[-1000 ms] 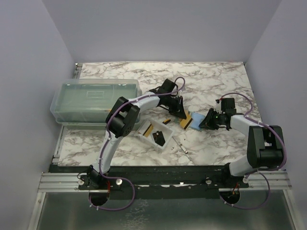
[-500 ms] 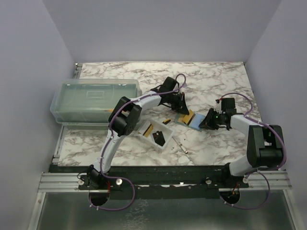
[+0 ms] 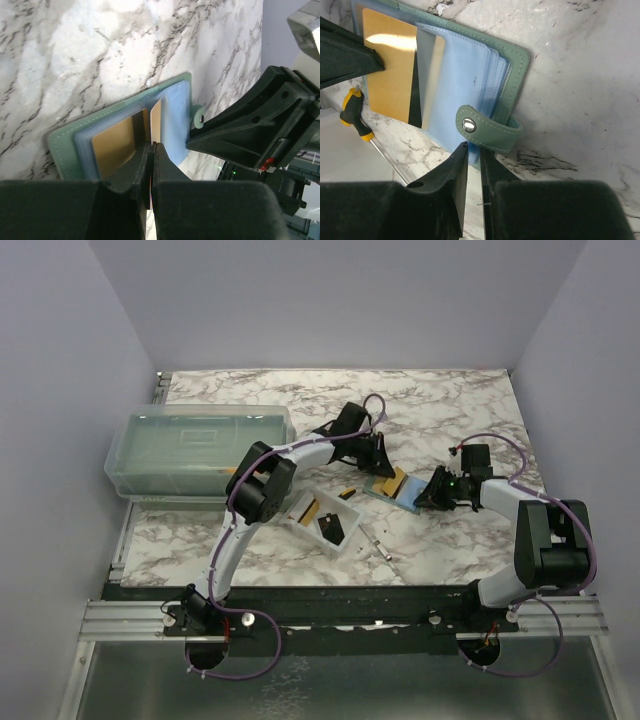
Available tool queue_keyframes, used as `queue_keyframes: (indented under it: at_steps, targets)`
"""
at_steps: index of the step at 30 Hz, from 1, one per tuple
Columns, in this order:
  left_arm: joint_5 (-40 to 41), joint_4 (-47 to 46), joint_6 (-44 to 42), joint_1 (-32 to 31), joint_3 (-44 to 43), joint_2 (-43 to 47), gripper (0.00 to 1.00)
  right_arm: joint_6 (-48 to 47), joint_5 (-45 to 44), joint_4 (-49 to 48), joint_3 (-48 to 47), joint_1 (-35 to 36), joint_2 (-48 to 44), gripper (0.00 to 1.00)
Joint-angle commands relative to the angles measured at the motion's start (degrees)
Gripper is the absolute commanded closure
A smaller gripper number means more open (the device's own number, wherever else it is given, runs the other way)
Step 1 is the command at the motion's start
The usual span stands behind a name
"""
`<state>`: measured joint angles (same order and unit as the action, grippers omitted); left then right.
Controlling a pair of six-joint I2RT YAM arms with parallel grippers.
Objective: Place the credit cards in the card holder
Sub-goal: Insert the credit card into the card holder.
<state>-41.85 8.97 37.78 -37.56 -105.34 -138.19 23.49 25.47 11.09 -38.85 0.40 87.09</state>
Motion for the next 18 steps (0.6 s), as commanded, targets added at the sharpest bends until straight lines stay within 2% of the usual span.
queue_keyframes:
  at_steps: [1, 5, 13, 18]
  targets:
    - [2.83, -9.32, 4.10, 0.12, 6.04, 1.11, 1.00, -0.32, 1.37, -0.25, 0.58, 0.46, 1.48, 0.81]
    - [3.16, -13.44, 6.30, -0.01, 9.61, 1.77, 1.00, 1.75, 1.72, -1.33, 1.59, 0.47, 0.69, 0.81]
    - [7.96, -13.60, 5.60, -1.64, 13.13, 4.36, 1.00, 5.32, -0.41, -0.67, 1.43, -0.05, -2.33, 0.76]
    - [11.72, -13.31, 4.87, -1.93, 15.74, 6.23, 1.00, 3.74, -1.28, 0.87, -0.32, -2.13, -2.11, 0.72]
